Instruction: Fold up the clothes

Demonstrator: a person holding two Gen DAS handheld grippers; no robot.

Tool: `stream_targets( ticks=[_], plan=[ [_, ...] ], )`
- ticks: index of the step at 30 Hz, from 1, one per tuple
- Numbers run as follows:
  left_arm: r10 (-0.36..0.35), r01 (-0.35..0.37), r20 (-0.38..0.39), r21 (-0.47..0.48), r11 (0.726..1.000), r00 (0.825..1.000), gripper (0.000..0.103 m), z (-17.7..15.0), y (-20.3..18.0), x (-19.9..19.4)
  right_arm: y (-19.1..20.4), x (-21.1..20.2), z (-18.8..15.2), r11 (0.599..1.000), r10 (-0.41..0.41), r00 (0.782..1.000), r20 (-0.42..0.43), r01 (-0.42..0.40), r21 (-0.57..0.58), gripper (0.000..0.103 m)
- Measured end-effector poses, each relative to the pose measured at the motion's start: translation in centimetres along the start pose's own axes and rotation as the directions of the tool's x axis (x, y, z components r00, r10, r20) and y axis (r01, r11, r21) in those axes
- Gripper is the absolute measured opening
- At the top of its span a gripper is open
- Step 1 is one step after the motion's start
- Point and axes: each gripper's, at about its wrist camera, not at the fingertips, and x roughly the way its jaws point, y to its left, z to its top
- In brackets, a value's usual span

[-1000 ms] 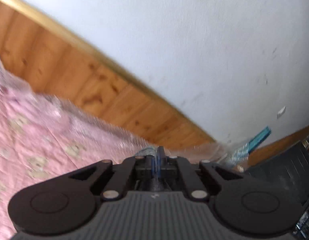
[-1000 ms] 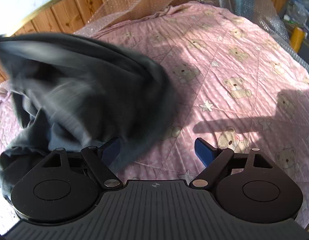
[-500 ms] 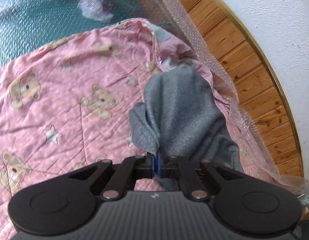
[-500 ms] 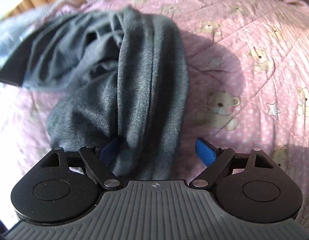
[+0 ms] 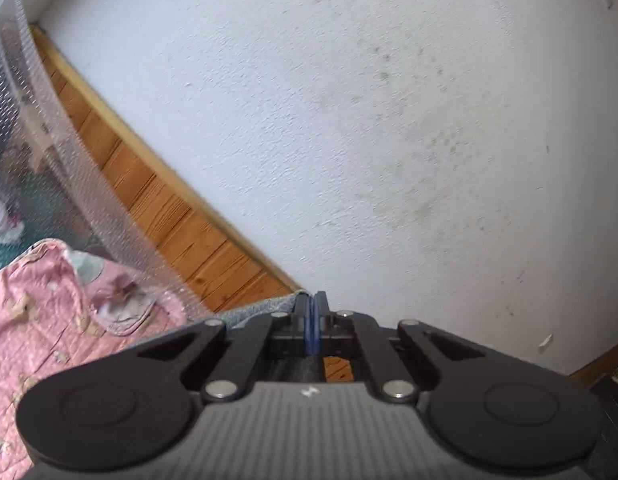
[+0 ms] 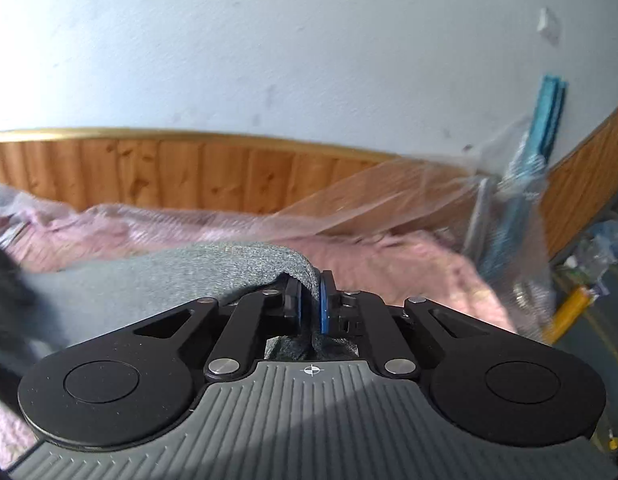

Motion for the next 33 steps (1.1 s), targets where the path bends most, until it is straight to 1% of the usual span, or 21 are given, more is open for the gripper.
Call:
stream_targets(
  ticks=[3, 4, 5, 6, 7, 8, 9, 10, 11, 13, 14, 17, 20, 21, 22, 23, 24, 28, 30, 32, 33],
  plan=[
    [0.068, -0.067, -0.079, 0.024, 0.998, 0.995, 0.003, -0.5, 0.7, 2.3, -2.8, 4.4, 1.5, 0.996, -0.075, 0.994, -0.075, 0.078, 0.045, 0.006],
    [0.098, -0.097, -0.166, 0.015, 0.995, 0.981, 0.003, -2.1, 2.3, 3.5, -3.4, 6.6, 1.0, 0.993, -0.080, 0.989, -0.122, 0.089, 0.072, 0.007],
    [0.126, -0.127, -0.251, 0.009, 0.992, 0.960, 0.003, -3.8, 3.8, 4.7, -3.9, 8.8, 0.2, 0.990, -0.081, 0.981, -0.176, 0.099, 0.097, 0.017],
    [0.142, -0.152, -0.327, -0.004, 0.988, 0.934, 0.002, -6.1, 5.2, 4.6, -3.7, 11.0, -1.3, 0.989, -0.066, 0.963, -0.261, 0.098, 0.111, 0.038],
    [0.157, -0.178, -0.401, -0.016, 0.984, 0.903, 0.002, -8.5, 6.6, 4.5, -3.6, 12.9, -2.9, 0.987, -0.051, 0.938, -0.342, 0.100, 0.127, 0.045],
    [0.167, -0.190, -0.459, -0.004, 0.982, 0.872, 0.003, -10.9, 7.5, 3.4, -3.3, 13.7, -5.0, 0.983, -0.042, 0.916, -0.398, 0.110, 0.150, 0.048],
    [0.177, -0.202, -0.516, 0.008, 0.979, 0.838, 0.003, -13.3, 8.3, 2.4, -2.8, 13.1, -7.2, 0.980, -0.030, 0.910, -0.413, 0.109, 0.169, 0.052],
    [0.188, -0.218, -0.549, 0.010, 0.976, 0.814, 0.006, -15.3, 9.2, 0.9, -2.5, 12.3, -8.9, 0.978, -0.010, 0.913, -0.409, 0.095, 0.188, 0.057],
    [0.198, -0.235, -0.582, 0.013, 0.972, 0.789, 0.008, -17.3, 10.1, -0.6, -1.9, 11.2, -11.0, 0.976, 0.016, 0.913, -0.408, 0.074, 0.204, 0.068],
    [0.235, -0.300, -0.604, -0.007, 0.954, 0.762, 0.013, -19.6, 12.3, -3.2, -0.5, 9.3, -14.8, 0.973, 0.046, 0.899, -0.435, 0.059, 0.225, 0.071],
    [0.251, -0.338, -0.602, -0.032, 0.941, 0.758, 0.015, -20.1, 13.5, -4.5, 0.2, 8.3, -16.5, 0.969, 0.071, 0.887, -0.456, 0.048, 0.243, 0.070],
    [0.308, -0.428, -0.555, -0.098, 0.898, 0.773, 0.023, -19.2, 16.2, -6.6, 2.0, 5.9, -20.2, 0.946, 0.166, 0.855, -0.492, 0.002, 0.324, 0.070],
    [0.351, -0.458, -0.468, -0.134, 0.879, 0.811, 0.044, -16.6, 17.4, -6.4, 3.6, 4.5, -21.4, 0.901, 0.291, 0.829, -0.477, -0.070, 0.428, 0.072],
    [0.374, -0.469, -0.438, -0.130, 0.874, 0.818, 0.063, -15.7, 17.5, -6.1, 4.1, 4.5, -21.4, 0.895, 0.306, 0.824, -0.476, -0.078, 0.439, 0.073],
    [0.408, -0.493, -0.417, -0.115, 0.862, 0.812, 0.075, -15.1, 17.8, -5.4, 4.7, 4.4, -21.3, 0.888, 0.320, 0.820, -0.475, -0.086, 0.451, 0.074],
    [0.442, -0.517, -0.396, -0.101, 0.850, 0.805, 0.078, -14.6, 18.1, -4.7, 5.2, 4.4, -21.3, 0.883, 0.334, 0.815, -0.474, -0.094, 0.461, 0.075],
    [0.475, -0.541, -0.374, -0.088, 0.837, 0.796, 0.079, -14.0, 18.3, -4.0, 5.7, 4.6, -21.1, 0.881, 0.343, 0.811, -0.474, -0.104, 0.461, 0.075],
    [0.465, -0.544, -0.420, -0.086, 0.835, 0.780, 0.079, -15.0, 20.6, -0.2, 7.5, 5.1, -20.2, 0.884, 0.368, 0.799, -0.476, -0.141, 0.447, 0.076],
    [0.465, -0.547, -0.443, -0.071, 0.834, 0.766, 0.073, -15.7, 21.4, 2.2, 7.9, 5.1, -20.2, 0.885, 0.372, 0.795, -0.479, -0.150, 0.440, 0.078],
    [0.461, -0.531, -0.460, -0.029, 0.847, 0.759, 0.037, -16.0, 21.3, 4.3, 8.1, 5.1, -20.4, 0.887, 0.376, 0.789, -0.485, -0.156, 0.435, 0.078],
    [0.424, -0.489, -0.460, -0.026, 0.872, 0.780, 0.004, -15.7, 20.5, 4.9, 8.3, 5.1, -20.5, 0.888, 0.378, 0.786, -0.489, -0.159, 0.432, 0.078]
  ],
)
